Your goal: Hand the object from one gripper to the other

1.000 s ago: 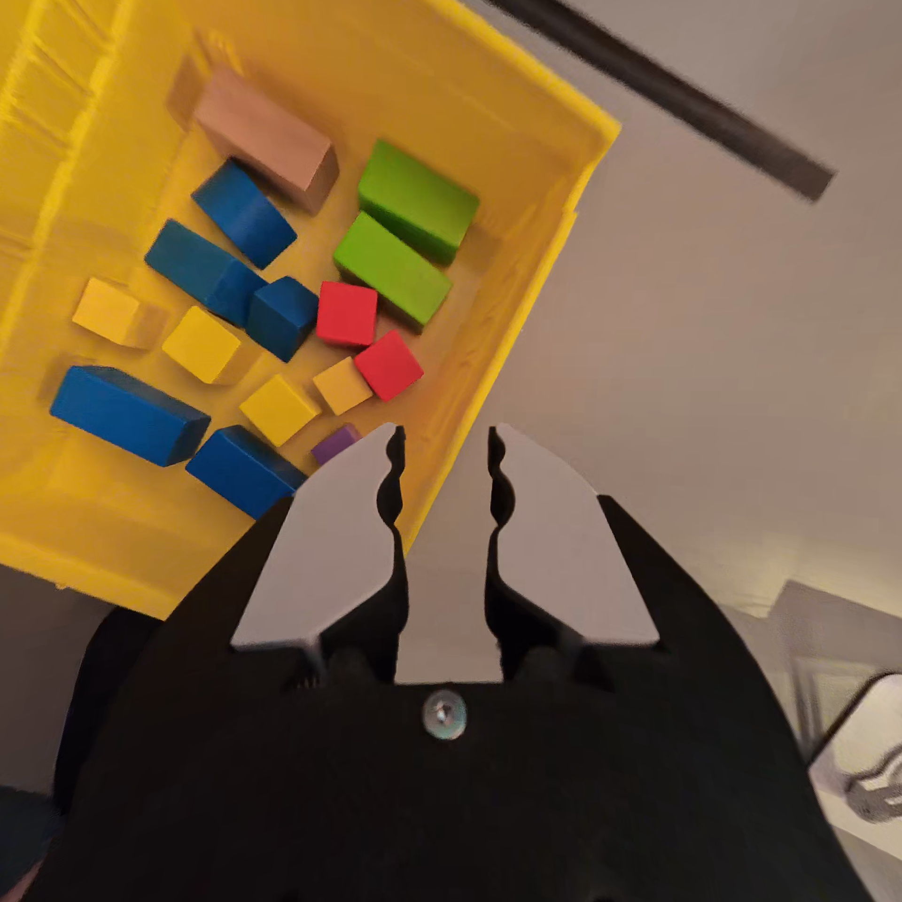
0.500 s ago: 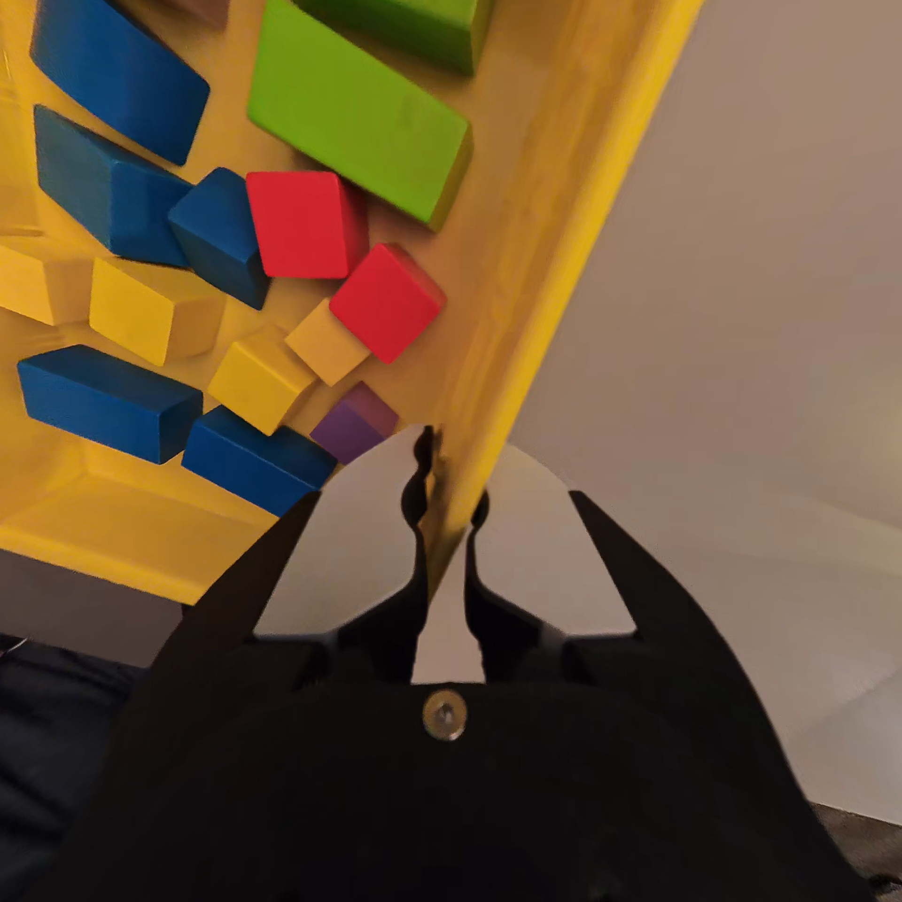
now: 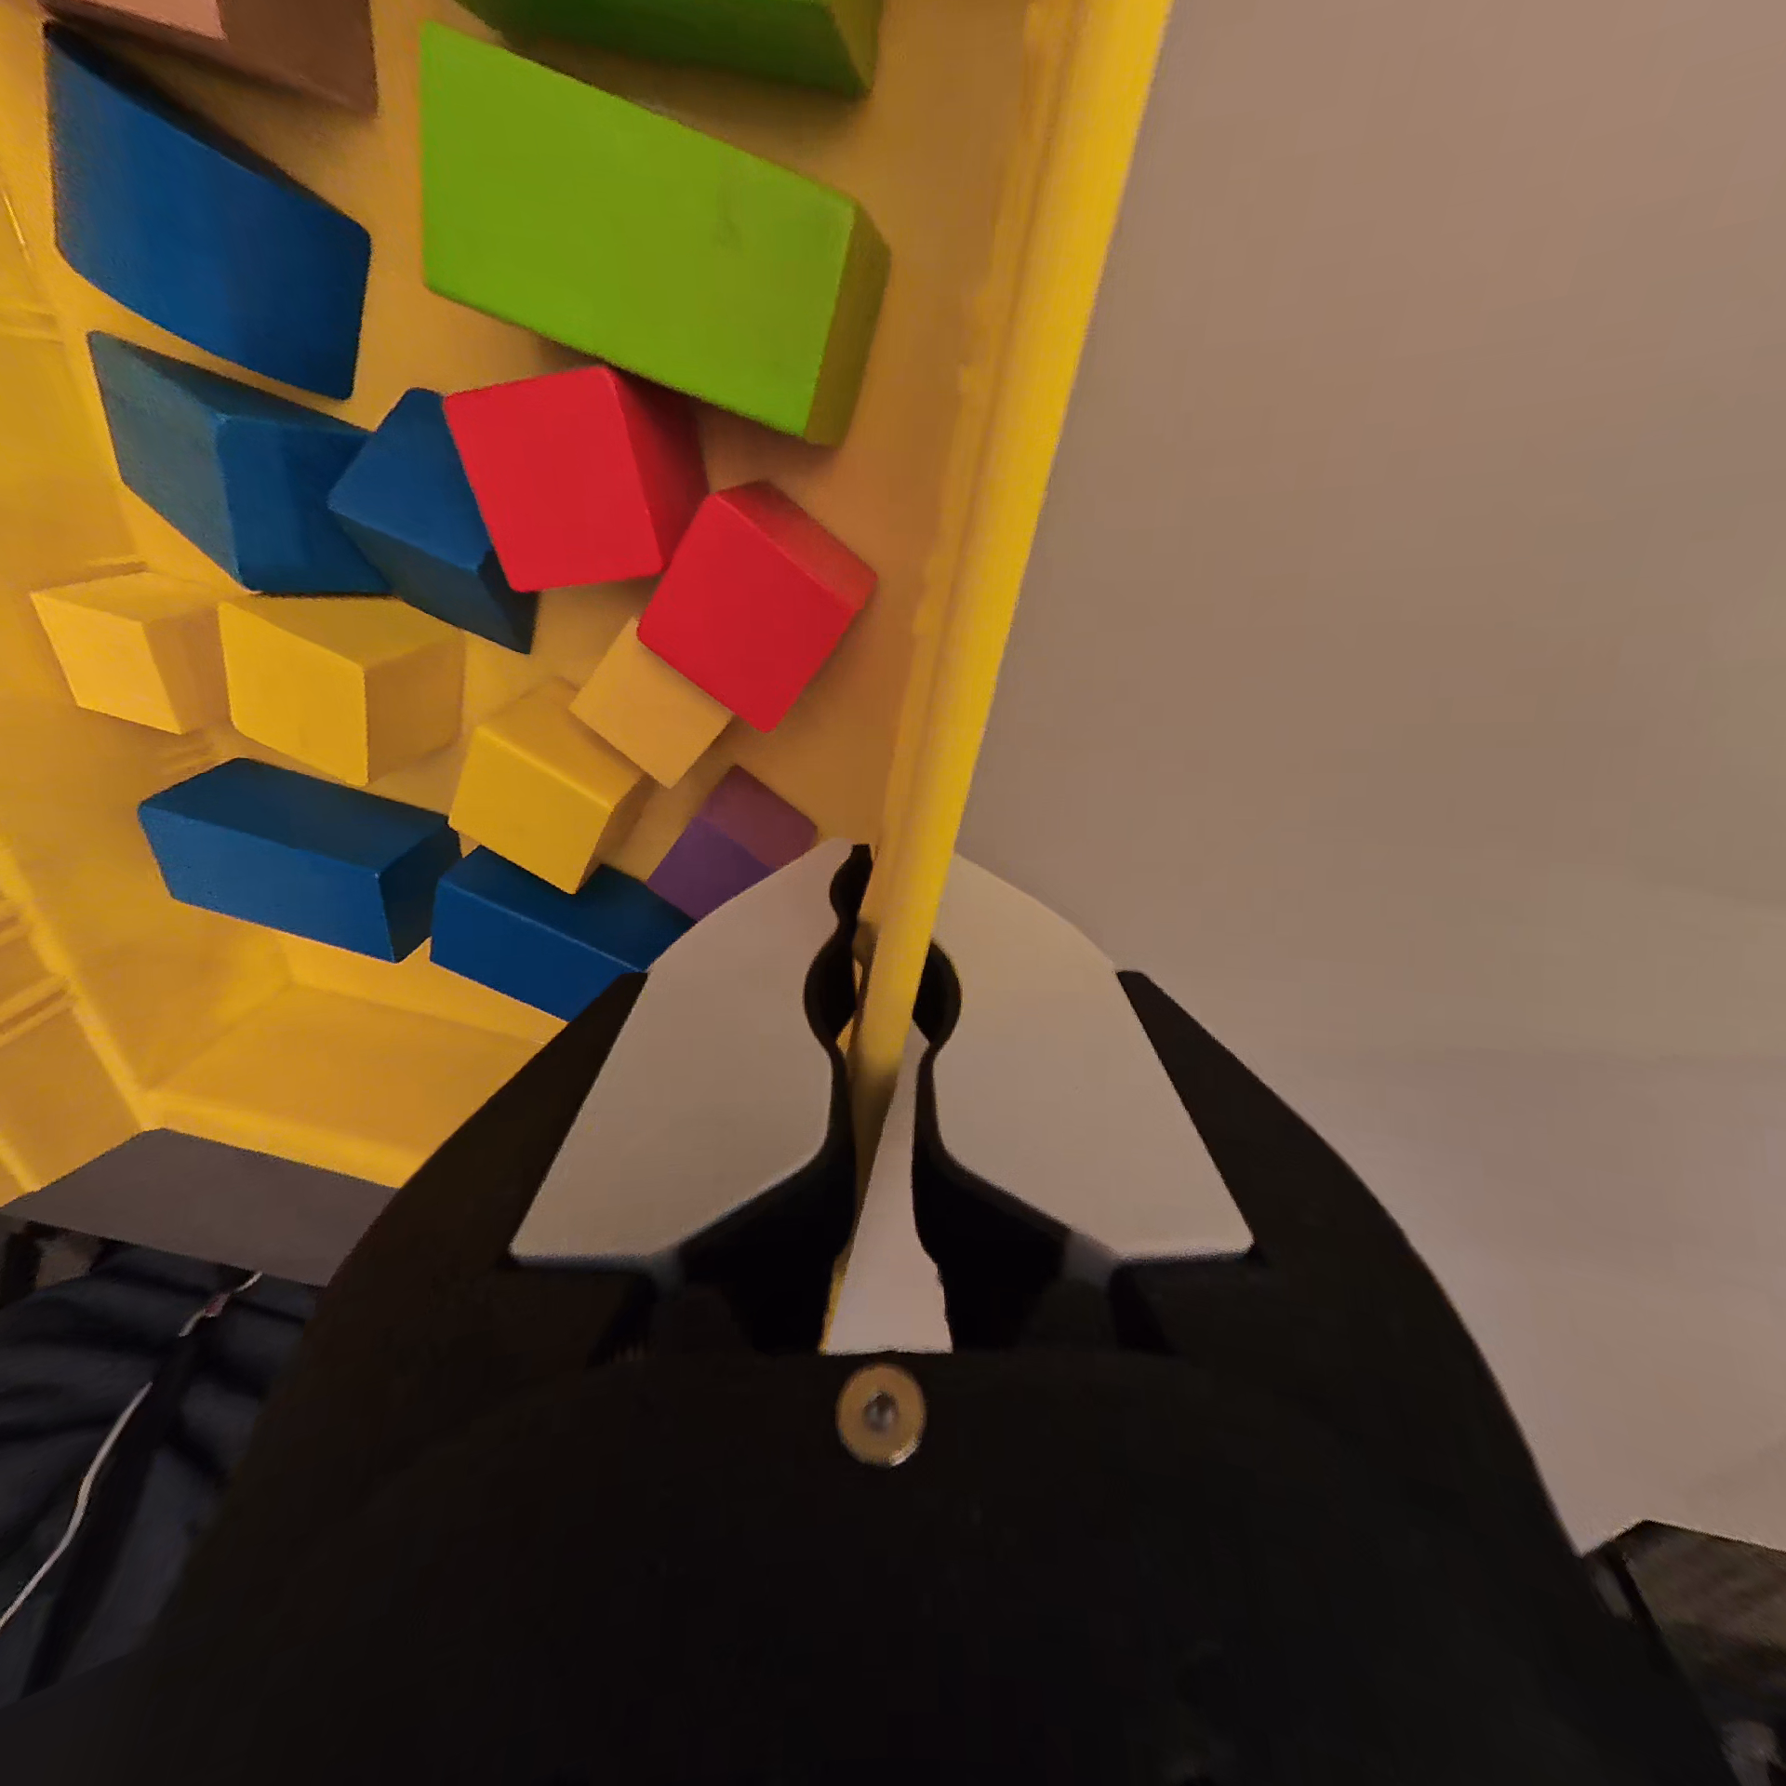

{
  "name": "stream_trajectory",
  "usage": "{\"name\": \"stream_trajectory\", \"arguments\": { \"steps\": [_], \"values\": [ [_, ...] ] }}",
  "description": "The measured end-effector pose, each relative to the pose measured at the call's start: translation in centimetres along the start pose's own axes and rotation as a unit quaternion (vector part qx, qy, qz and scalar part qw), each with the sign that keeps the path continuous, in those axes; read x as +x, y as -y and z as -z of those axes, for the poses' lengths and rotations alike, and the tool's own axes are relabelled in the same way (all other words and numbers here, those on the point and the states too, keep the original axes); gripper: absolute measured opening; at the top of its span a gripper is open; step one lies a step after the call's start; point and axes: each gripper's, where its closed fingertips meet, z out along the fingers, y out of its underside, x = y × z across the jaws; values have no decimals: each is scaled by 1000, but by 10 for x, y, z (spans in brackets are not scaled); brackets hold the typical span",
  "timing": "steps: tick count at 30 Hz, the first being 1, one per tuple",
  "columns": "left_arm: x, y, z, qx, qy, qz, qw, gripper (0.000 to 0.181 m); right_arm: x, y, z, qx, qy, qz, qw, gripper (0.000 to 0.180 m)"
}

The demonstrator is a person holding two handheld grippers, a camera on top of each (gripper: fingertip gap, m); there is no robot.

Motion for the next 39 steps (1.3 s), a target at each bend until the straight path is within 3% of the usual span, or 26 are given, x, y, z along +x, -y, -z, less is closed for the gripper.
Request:
{"name": "stream_trajectory", "arguments": {
  "steps": [5, 11, 26, 35, 39],
  "values": [
    [3, -2, -2, -28, 73, -28, 997, 13, -9, -2, -1, -12, 6, 1, 1000, 7],
    [33, -5, -10, -57, 68, -64, 994, 7, -22, 1, -4, -22, 1, -1, 1000, 7],
    [106, -9, -26, -87, 116, -172, 974, 23, -71, 17, -13, -17, -23, 45, 999, 7],
    [128, -17, -22, -89, 51, -195, 975, 29, -70, 19, -12, -15, -36, 68, 997, 12],
    [130, -18, -2, -58, 14, -189, 980, 29, -69, 24, 9, 32, -62, 76, 995, 18]
  ]
}}
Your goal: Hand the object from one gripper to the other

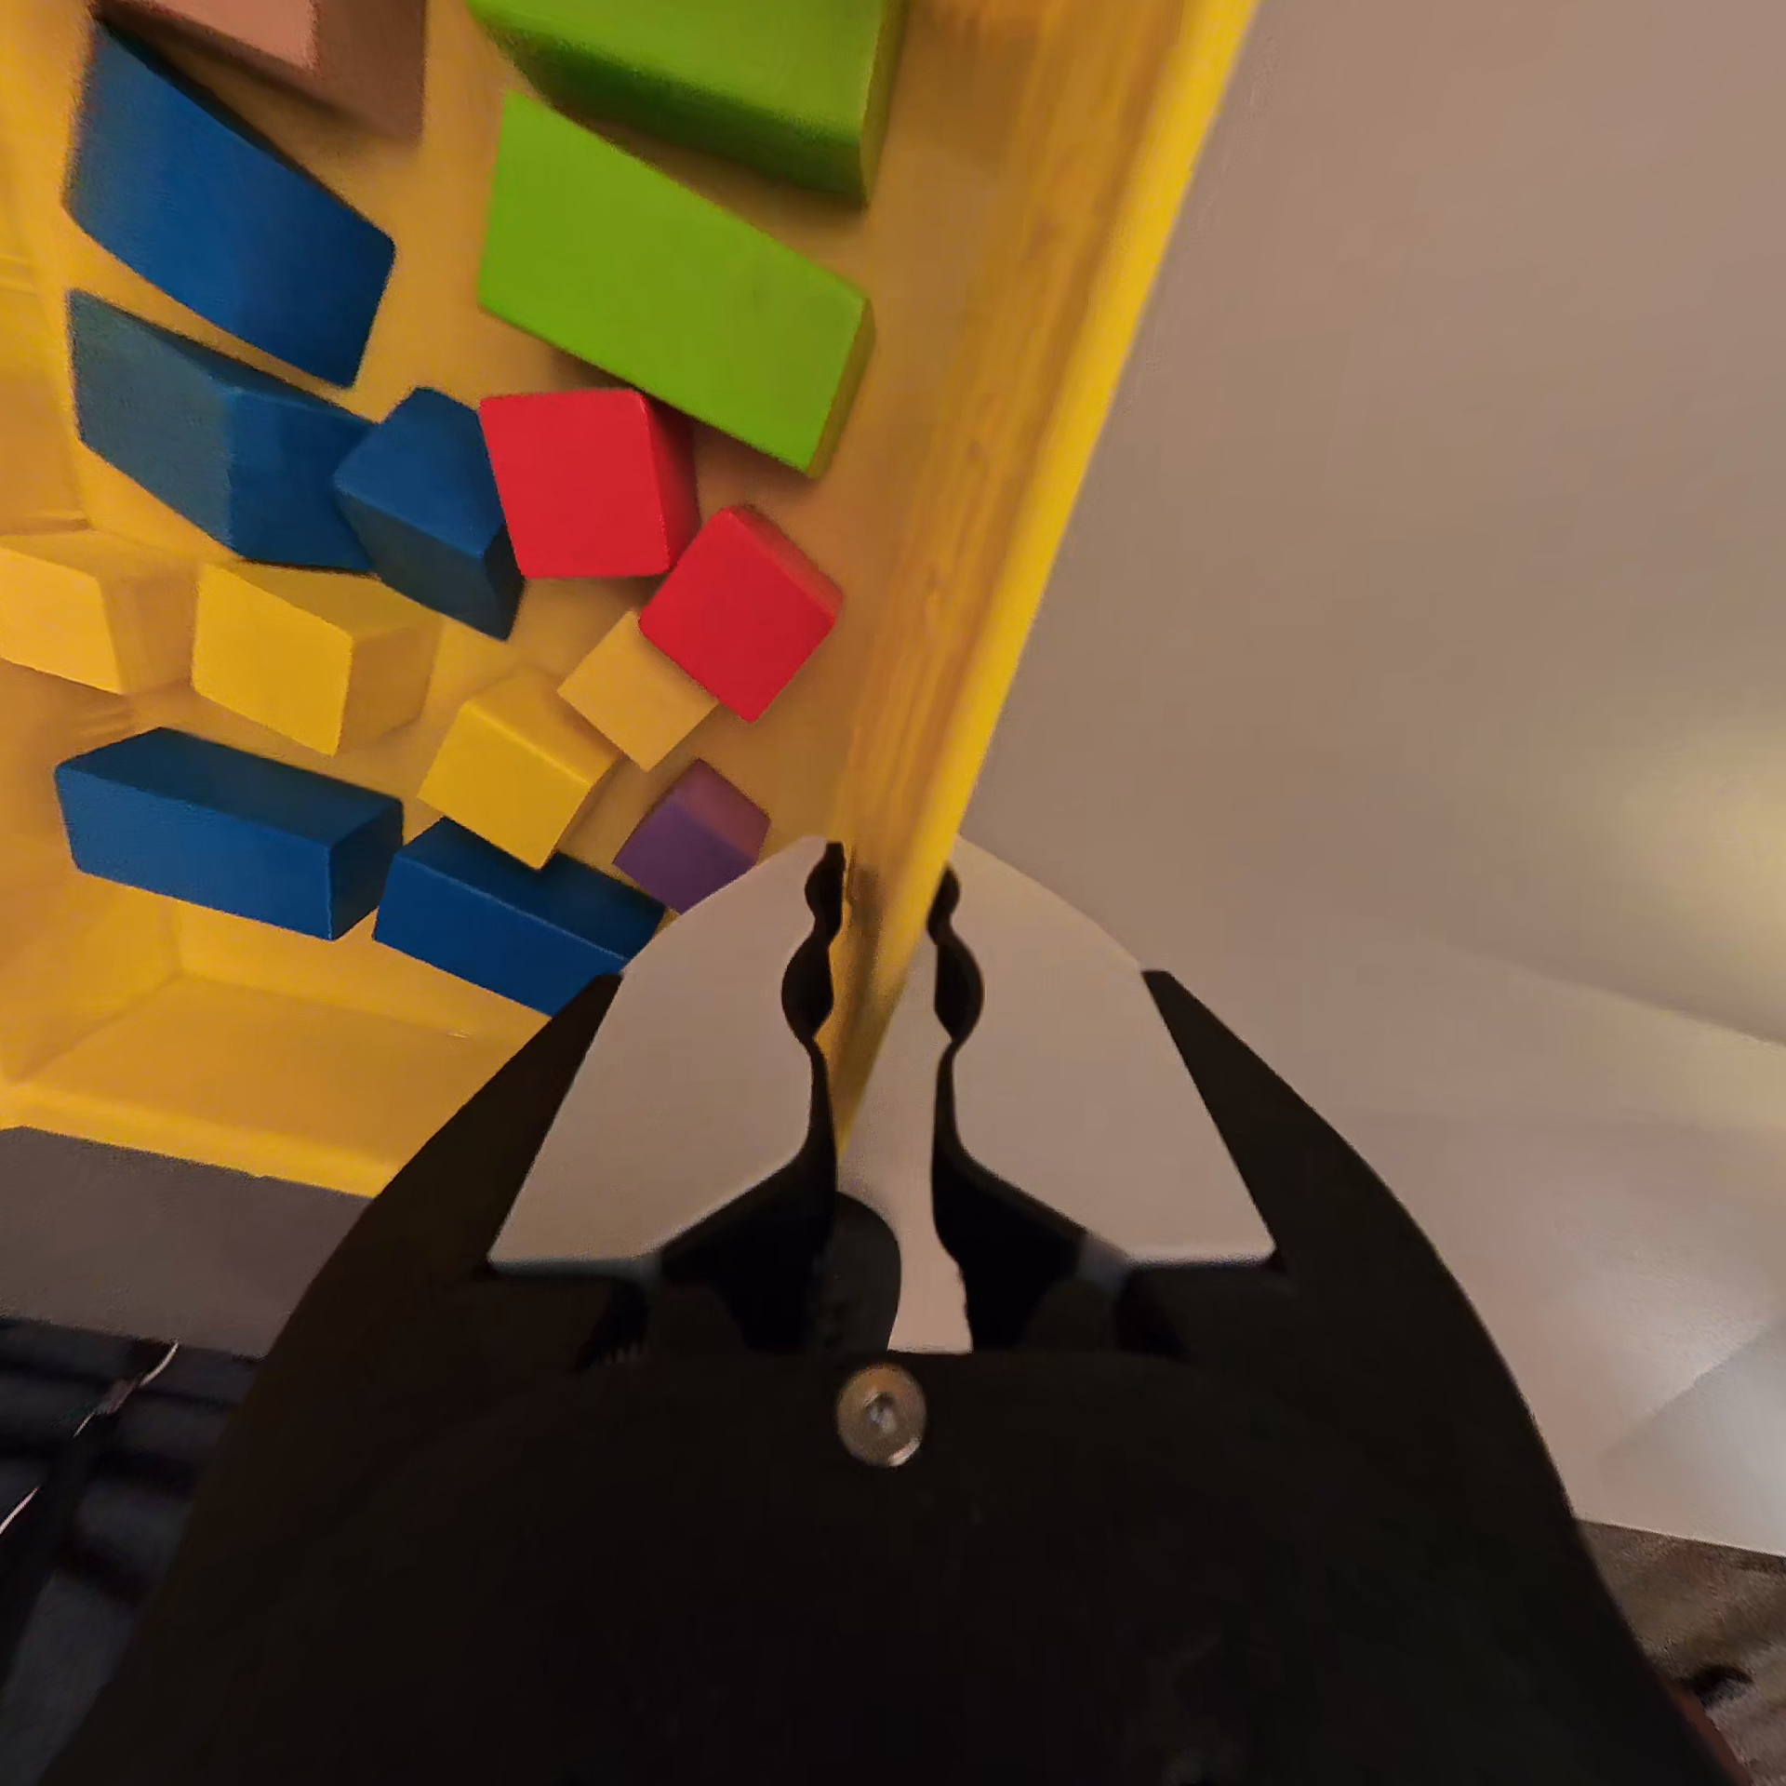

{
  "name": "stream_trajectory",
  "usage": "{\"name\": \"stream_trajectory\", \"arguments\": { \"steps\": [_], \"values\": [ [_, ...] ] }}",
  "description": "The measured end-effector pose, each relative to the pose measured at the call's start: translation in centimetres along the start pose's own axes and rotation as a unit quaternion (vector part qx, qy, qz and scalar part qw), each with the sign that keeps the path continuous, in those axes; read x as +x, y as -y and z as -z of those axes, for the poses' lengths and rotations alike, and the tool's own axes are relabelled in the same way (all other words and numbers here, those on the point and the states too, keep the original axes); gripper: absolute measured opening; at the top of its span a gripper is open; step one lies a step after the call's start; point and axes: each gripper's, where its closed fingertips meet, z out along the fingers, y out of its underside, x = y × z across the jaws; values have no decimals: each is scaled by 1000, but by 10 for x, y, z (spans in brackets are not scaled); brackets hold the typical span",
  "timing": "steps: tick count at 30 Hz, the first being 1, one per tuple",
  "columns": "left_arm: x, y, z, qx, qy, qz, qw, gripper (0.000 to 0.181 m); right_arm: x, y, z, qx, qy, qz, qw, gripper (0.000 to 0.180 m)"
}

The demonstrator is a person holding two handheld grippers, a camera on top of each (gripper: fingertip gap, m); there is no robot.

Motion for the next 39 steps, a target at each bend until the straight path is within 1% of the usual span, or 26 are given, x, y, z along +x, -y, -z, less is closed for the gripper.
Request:
{"name": "stream_trajectory", "arguments": {
  "steps": [3, 5, 7, 8, 10, 11, 13, 14, 17, 20, 22, 26, 28, 29, 30, 34, 37, 39],
  "values": [
    [-3, -3, 23, 45, -6, 4, 999, 29, 1, 5, 40, 76, -48, -8, 996, 22],
    [-6, -4, 39, 79, -9, 9, 997, 30, -19, 13, 72, 150, -63, 6, 987, 22],
    [-7, -6, 52, 104, -13, 13, 994, 30, -58, 22, 100, 216, -62, 48, 973, 21],
    [-8, -7, 56, 113, -15, 13, 993, 29, -87, 28, 110, 245, -44, 80, 965, 21],
    [-9, -7, 64, 129, -21, 13, 991, 29, -148, 41, 120, 282, 8, 147, 948, 21],
    [-9, -7, 66, 136, -24, 13, 990, 29, -175, 47, 118, 282, 30, 169, 944, 21],
    [-7, -7, 70, 144, -35, 13, 989, 28, -211, 56, 102, 239, 47, 191, 951, 18],
    [-5, -6, 72, 149, -43, 14, 988, 28, -221, 62, 90, 213, 40, 196, 956, 17],
    [6, 2, 93, 205, -59, 6, 977, 26, -233, 81, 61, 157, 25, 190, 969, 18],
    [11, 9, 120, 273, -47, -29, 960, 25, -234, 90, 39, 116, 28, 162, 980, 23],
    [17, 10, 137, 314, -49, -45, 947, 25, -229, 91, 28, 94, 18, 144, 985, 27],
    [22, 12, 175, 401, -28, -72, 913, 24, -237, 90, 9, 59, 35, 136, 988, 28],
    [26, 13, 195, 445, -14, -89, 891, 24, -239, 90, 0, 42, 21, 136, 990, 27],
    [29, 13, 203, 466, -7, -97, 879, 24, -239, 94, -1, 46, 9, 136, 990, 25],
    [31, 12, 210, 482, 1, -104, 870, 24, -241, 95, -2, 43, 8, 134, 990, 27],
    [34, 6, 220, 508, 45, -124, 851, 24, -239, 98, -7, 26, -14, 118, 993, 27],
    [27, 6, 223, 522, 91, -117, 840, 20, -241, 106, -10, 27, 8, 100, 995, 24],
    [30, 6, 223, 525, 84, -110, 840, 15, -239, 105, -18, 7, 16, 88, 996, 23]
  ]
}}
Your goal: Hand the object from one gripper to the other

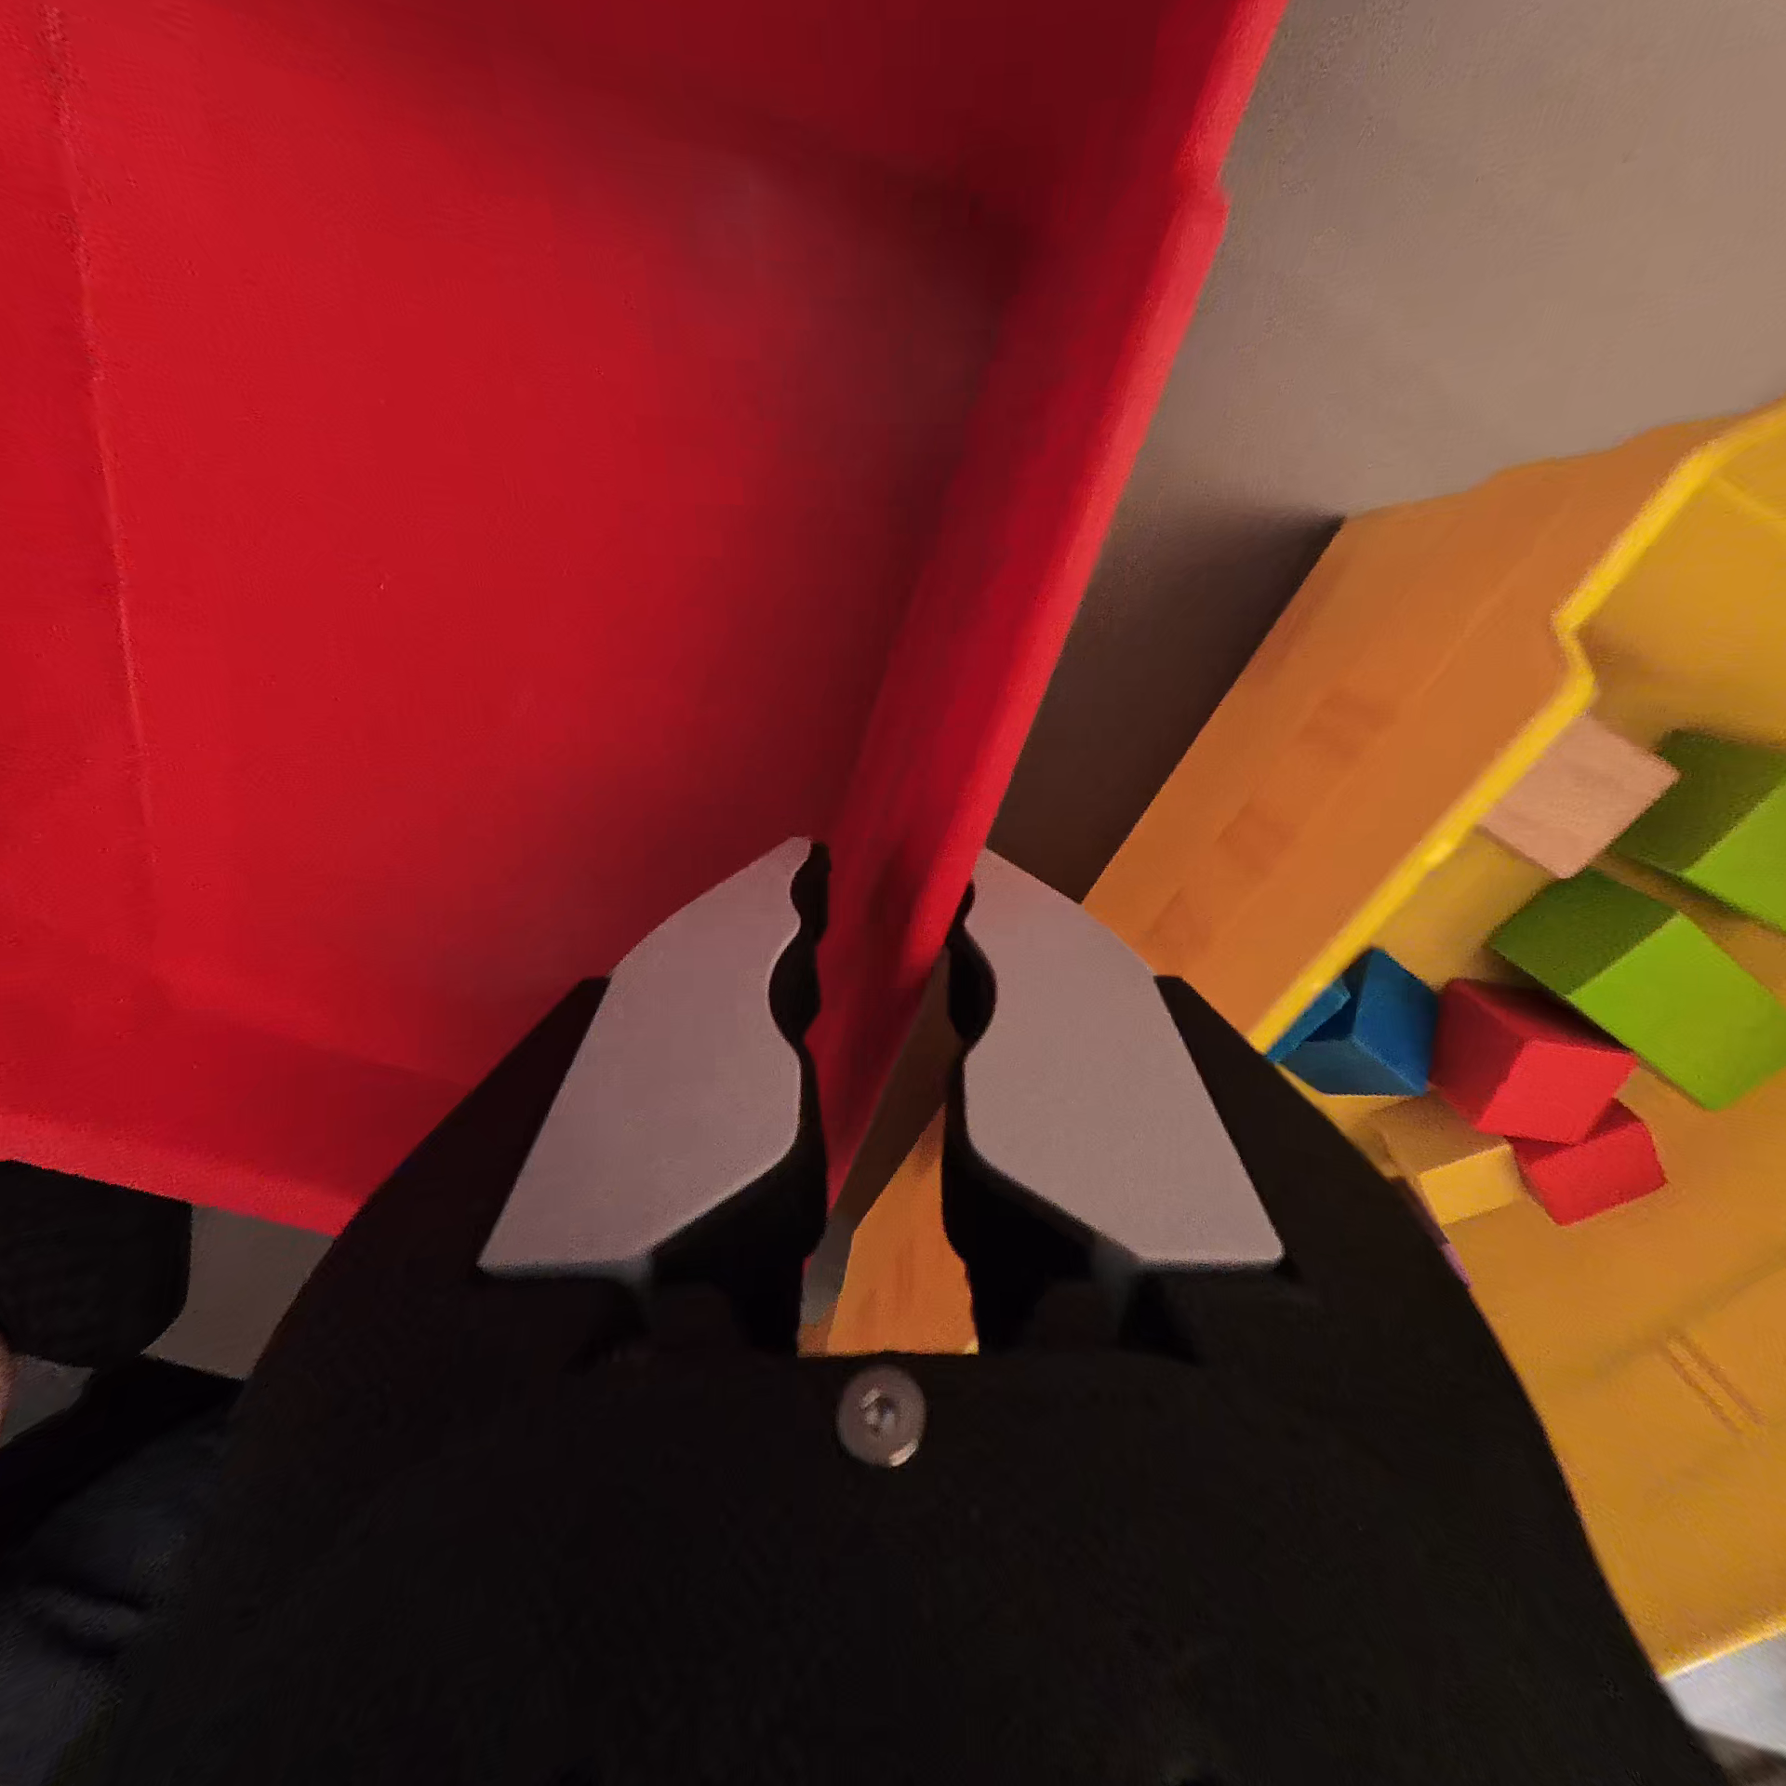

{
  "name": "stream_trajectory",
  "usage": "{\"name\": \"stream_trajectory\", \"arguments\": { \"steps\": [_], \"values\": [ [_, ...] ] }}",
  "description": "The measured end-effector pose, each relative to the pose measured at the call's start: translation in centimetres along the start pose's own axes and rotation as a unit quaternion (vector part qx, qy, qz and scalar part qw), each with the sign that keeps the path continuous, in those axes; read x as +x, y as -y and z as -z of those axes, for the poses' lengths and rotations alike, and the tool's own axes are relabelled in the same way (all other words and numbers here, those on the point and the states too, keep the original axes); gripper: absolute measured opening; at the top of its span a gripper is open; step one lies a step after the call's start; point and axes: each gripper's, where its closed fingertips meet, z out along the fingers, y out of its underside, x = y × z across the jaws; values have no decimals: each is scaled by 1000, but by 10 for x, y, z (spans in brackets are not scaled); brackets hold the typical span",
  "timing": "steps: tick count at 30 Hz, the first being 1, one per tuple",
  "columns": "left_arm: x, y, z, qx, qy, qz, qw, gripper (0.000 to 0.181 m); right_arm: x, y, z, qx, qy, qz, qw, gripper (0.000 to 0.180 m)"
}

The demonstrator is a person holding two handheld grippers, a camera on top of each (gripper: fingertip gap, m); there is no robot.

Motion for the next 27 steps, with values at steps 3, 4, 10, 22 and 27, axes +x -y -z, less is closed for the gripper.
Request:
{"name": "stream_trajectory", "arguments": {
  "steps": [3, 4, 10, 22, 27],
  "values": [
    [11, 1, -1, 1, -43, 21, 999, 16, 1, -8, -21, -44, 5, -8, 999, 21],
    [11, 1, -1, 1, -44, 19, 999, 16, 3, -6, -22, -42, -8, -2, 999, 22],
    [8, -5, 0, -15, -32, 6, 999, 16, 4, -4, -24, -43, -37, -4, 998, 26],
    [16, -14, -7, -48, -39, -7, 998, 19, -3, 20, -31, -8, -45, 22, 999, 25],
    [17, -18, -9, -57, -45, -5, 997, 19, -14, 2, -38, -89, 16, 23, 996, 16]
  ]
}}
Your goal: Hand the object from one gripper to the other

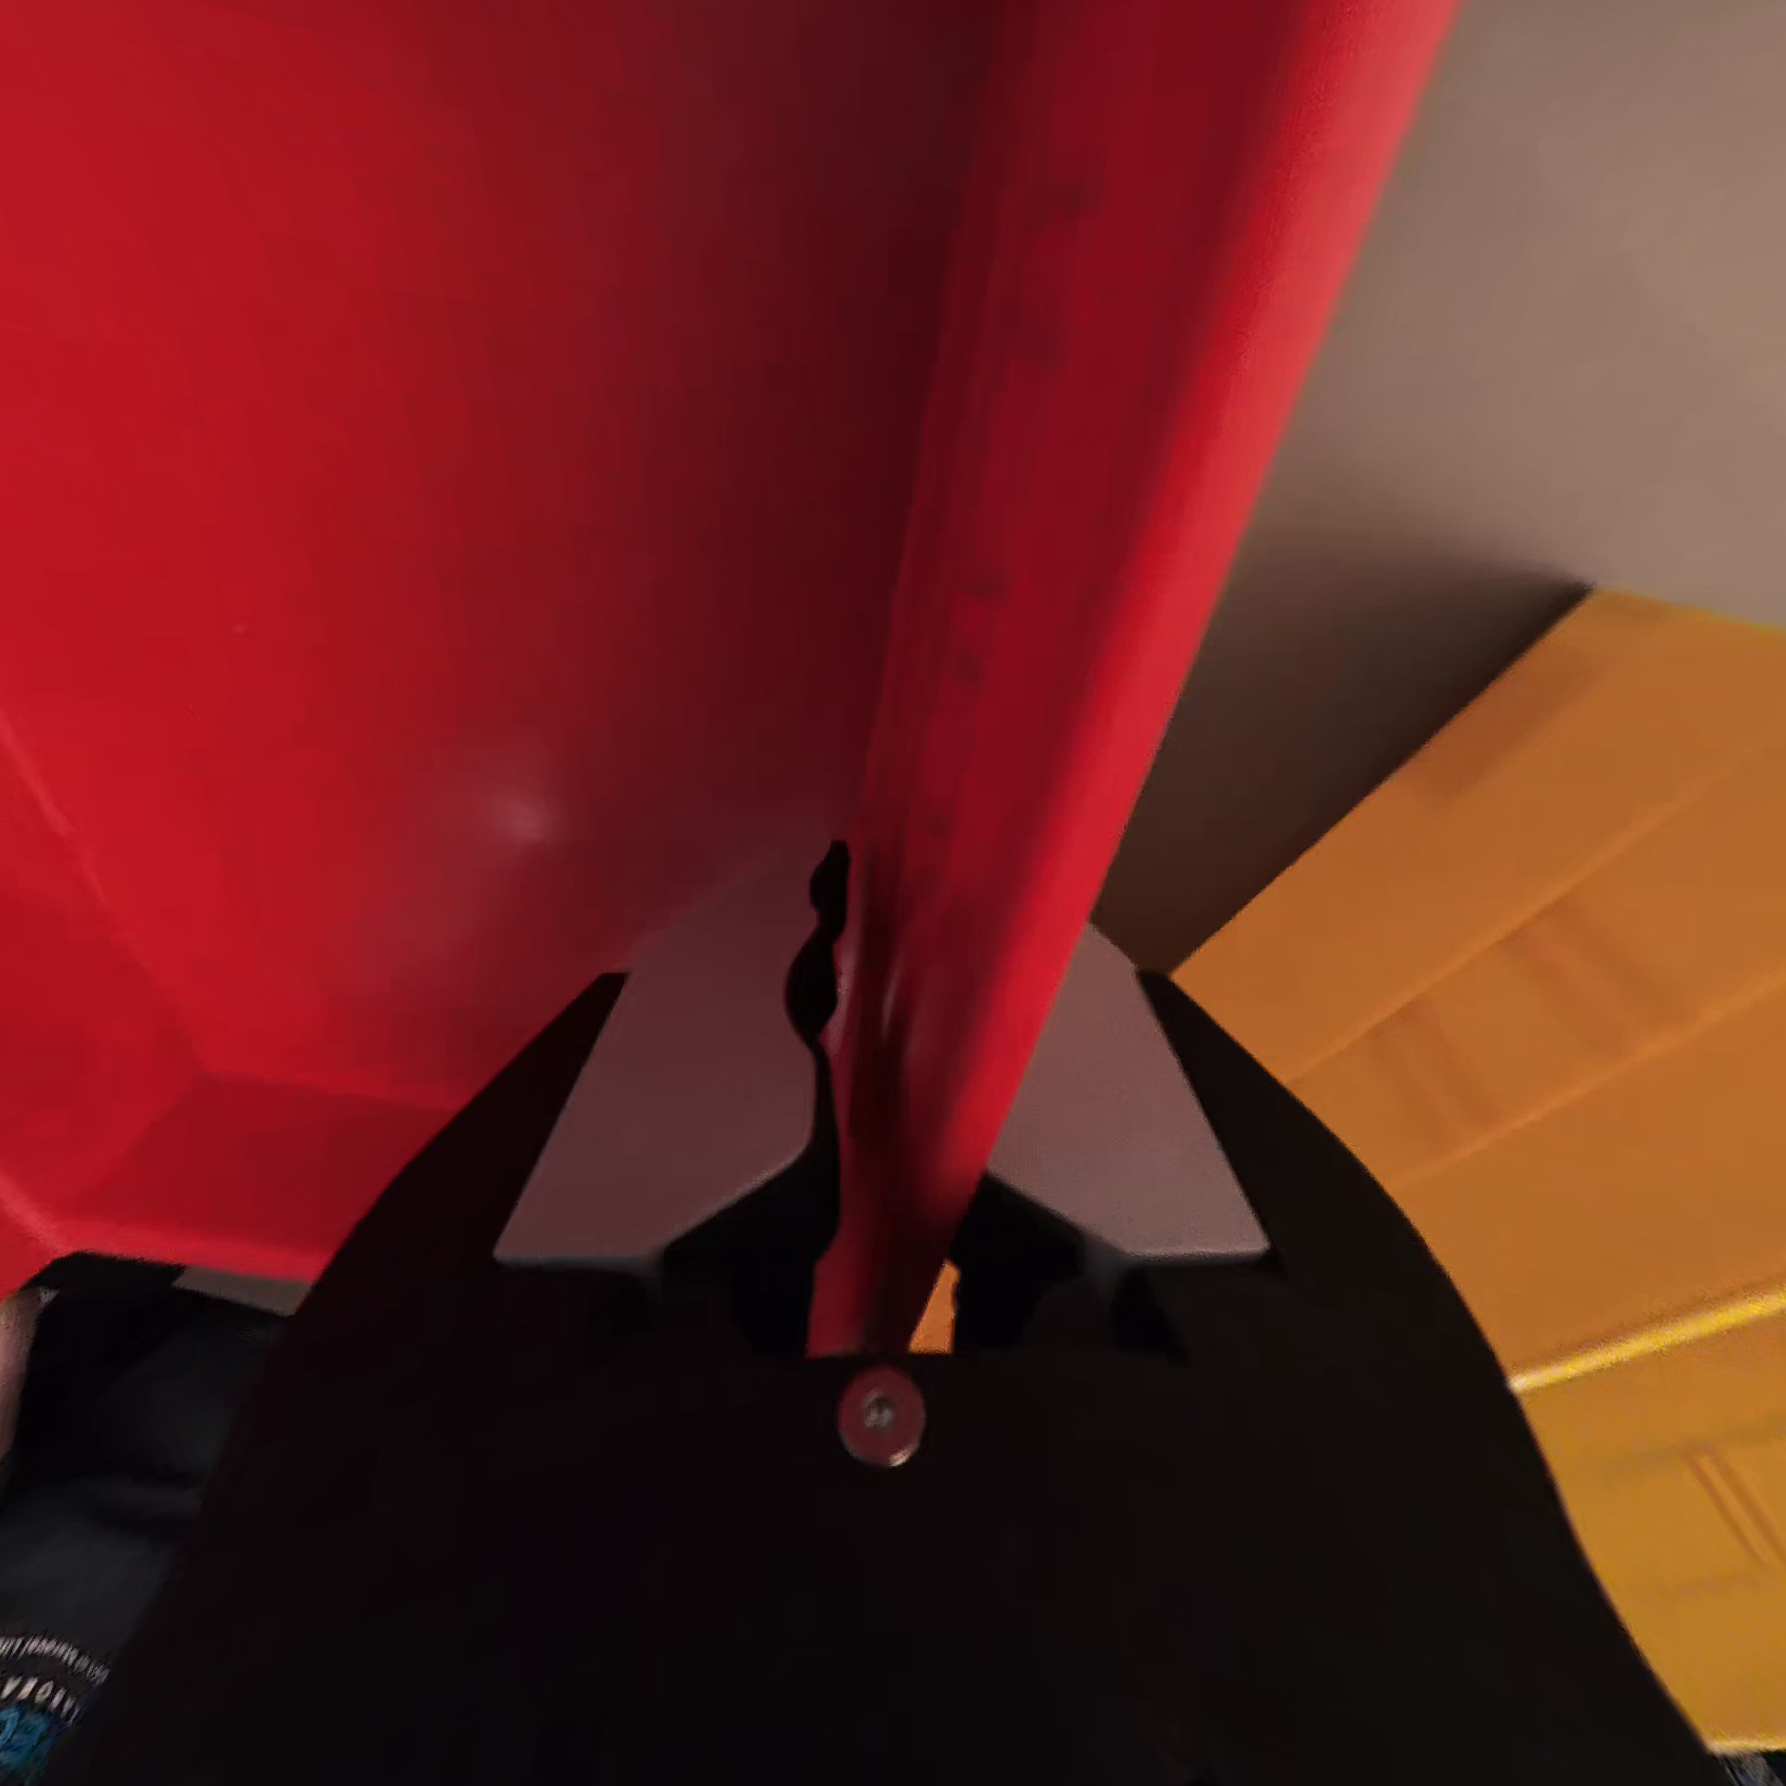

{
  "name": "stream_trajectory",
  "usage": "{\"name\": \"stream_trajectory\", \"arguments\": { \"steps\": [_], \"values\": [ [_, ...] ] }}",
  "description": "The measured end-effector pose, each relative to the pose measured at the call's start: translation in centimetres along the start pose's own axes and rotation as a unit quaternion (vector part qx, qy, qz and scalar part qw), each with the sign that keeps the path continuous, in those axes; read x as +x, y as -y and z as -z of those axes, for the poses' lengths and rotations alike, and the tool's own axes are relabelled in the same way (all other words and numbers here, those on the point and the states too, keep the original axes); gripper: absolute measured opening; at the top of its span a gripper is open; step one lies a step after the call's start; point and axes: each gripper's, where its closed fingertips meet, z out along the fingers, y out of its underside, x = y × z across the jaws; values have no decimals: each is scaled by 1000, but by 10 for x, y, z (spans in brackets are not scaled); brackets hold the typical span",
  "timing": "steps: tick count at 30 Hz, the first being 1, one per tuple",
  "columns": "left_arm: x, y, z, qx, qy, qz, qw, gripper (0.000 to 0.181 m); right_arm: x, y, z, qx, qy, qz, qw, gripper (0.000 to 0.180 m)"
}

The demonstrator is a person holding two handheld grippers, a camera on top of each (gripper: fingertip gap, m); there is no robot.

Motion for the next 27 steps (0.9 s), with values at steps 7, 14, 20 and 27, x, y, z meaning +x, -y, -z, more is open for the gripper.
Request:
{"name": "stream_trajectory", "arguments": {
  "steps": [7, 14, 20, 27],
  "values": [
    [-2, -4, -3, -13, 0, 2, 1000, 20, -5, 2, 1, 8, 33, 8, 999, 4],
    [0, -6, -5, -22, 2, -3, 1000, 20, -15, -4, 2, -1, 47, 34, 998, 5],
    [1, 3, 1, 3, 9, 1, 1000, 20, -25, -6, 16, -4, 75, 52, 996, 5],
    [4, 41, 53, 152, 23, 38, 987, 19, -17, -3, 75, 18, 90, 46, 995, 5]
  ]
}}
